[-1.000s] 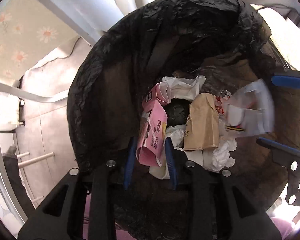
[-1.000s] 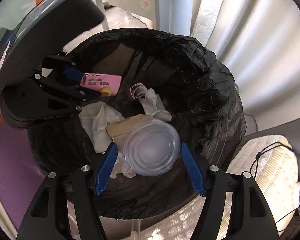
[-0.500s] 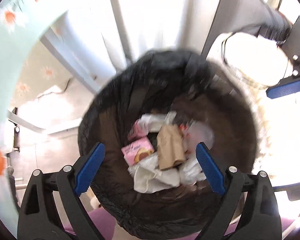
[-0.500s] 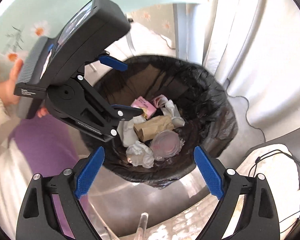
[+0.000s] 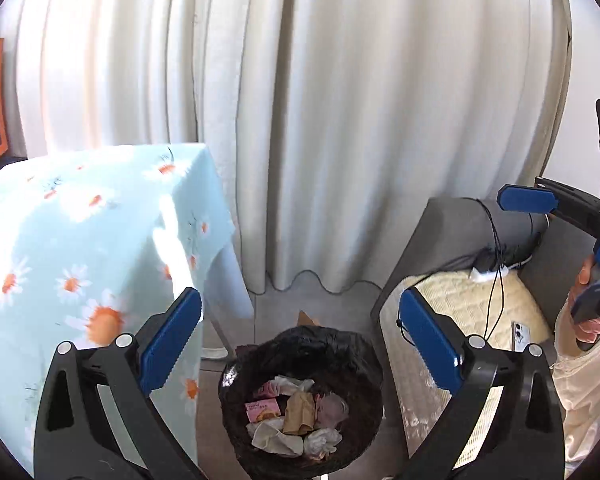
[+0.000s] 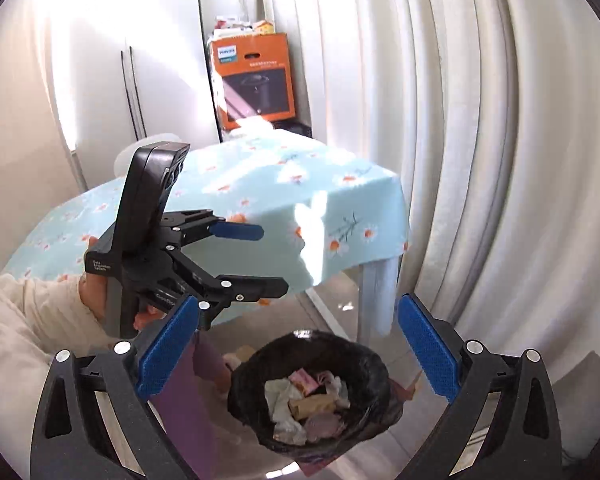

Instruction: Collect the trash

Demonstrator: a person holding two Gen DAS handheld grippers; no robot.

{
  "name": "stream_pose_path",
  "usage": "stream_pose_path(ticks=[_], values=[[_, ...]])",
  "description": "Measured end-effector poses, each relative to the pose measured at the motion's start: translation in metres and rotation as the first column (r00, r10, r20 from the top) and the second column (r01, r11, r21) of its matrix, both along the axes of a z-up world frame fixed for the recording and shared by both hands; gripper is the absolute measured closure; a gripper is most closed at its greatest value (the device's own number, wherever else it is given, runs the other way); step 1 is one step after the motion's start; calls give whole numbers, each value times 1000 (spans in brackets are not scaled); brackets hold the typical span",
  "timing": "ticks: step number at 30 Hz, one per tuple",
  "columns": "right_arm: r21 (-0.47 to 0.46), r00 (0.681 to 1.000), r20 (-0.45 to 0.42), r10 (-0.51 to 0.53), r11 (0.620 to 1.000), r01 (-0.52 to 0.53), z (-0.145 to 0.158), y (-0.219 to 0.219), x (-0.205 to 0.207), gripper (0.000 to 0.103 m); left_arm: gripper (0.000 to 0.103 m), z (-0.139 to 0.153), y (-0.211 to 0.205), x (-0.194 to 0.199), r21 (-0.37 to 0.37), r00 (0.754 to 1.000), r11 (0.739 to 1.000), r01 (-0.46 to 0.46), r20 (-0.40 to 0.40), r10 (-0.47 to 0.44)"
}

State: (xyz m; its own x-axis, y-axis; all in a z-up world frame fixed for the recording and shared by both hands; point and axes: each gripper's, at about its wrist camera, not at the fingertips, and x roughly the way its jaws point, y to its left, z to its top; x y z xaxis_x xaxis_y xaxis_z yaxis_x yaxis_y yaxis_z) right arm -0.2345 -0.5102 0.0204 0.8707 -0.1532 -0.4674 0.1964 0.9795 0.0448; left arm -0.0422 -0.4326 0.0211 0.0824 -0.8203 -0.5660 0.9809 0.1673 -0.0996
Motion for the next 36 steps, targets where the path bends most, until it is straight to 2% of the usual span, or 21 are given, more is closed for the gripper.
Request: stream_pose_path(ticks=[4, 9, 10, 12, 13, 15, 16, 18, 20, 21, 23, 24, 26, 29, 31, 34, 35, 36], values=[[-85, 995, 56, 81, 993, -76, 40, 13, 35, 7, 6, 52, 50, 19, -78, 992, 991, -113, 49, 117], [-146, 958, 70, 279, 953, -267, 63, 46, 114, 7, 6, 97, 143, 55, -121, 947, 943, -310, 48, 318], [-147, 942, 69, 328, 938, -315, 65, 55, 131, 7, 6, 101, 163, 61, -118, 922, 921, -371, 71, 381], [-141, 904, 64, 423, 900, -412, 67, 74, 166, 7, 6, 106, 204, 72, -100, 848, 858, -503, 137, 513], [-133, 882, 56, 469, 879, -459, 67, 86, 183, 7, 6, 106, 224, 78, -84, 809, 825, -559, 162, 564], [-105, 833, 49, 551, 832, -545, 66, 106, 218, 7, 6, 104, 268, 87, -67, 753, 770, -635, 173, 635], [-87, 808, 43, 588, 807, -584, 64, 118, 234, 7, 6, 103, 290, 91, -58, 721, 737, -673, 169, 672], [-47, 767, 37, 641, 768, -639, 59, 140, 266, 7, 6, 97, 330, 97, -50, 638, 654, -755, 175, 750], [-11, 755, 32, 654, 756, -654, 54, 162, 297, 7, 6, 85, 366, 101, -14, 554, 562, -827, 150, 819], [6, 760, 34, 649, 760, -650, 51, 173, 308, 7, 6, 79, 381, 103, 7, 526, 530, -848, 124, 841], [16, 760, 31, 649, 760, -650, 43, 193, 329, 7, 6, 66, 408, 105, 48, 487, 485, -873, 69, 870], [8, 748, 9, 663, 748, -663, 39, 204, 337, 7, 6, 59, 417, 105, 70, 469, 465, -883, 64, 881], [-12, 704, -48, 709, 704, -710, 31, 229, 348, 7, 6, 49, 432, 101, 90, 450, 444, -891, 60, 891], [-33, 695, -97, 713, 695, -718, 17, 255, 360, 7, 6, 40, 441, 100, 98, 446, 440, -893, 45, 894], [-26, 675, -132, 726, 678, -734, 8, 269, 368, 8, 6, 34, 442, 102, 106, 431, 423, -900, 60, 900], [-14, 686, -160, 710, 693, -721, 3, 276, 375, 7, 6, 25, 439, 105, 120, 392, 378, -918, 127, 911], [-26, 700, -163, 696, 706, -708, 3, 274, 377, 7, 6, 22, 438, 106, 119, 378, 362, -924, 151, 914], [-47, 716, -171, 677, 720, -692, 1, 275, 378, 7, 6, 19, 437, 106, 111, 374, 360, -927, 159, 914]])
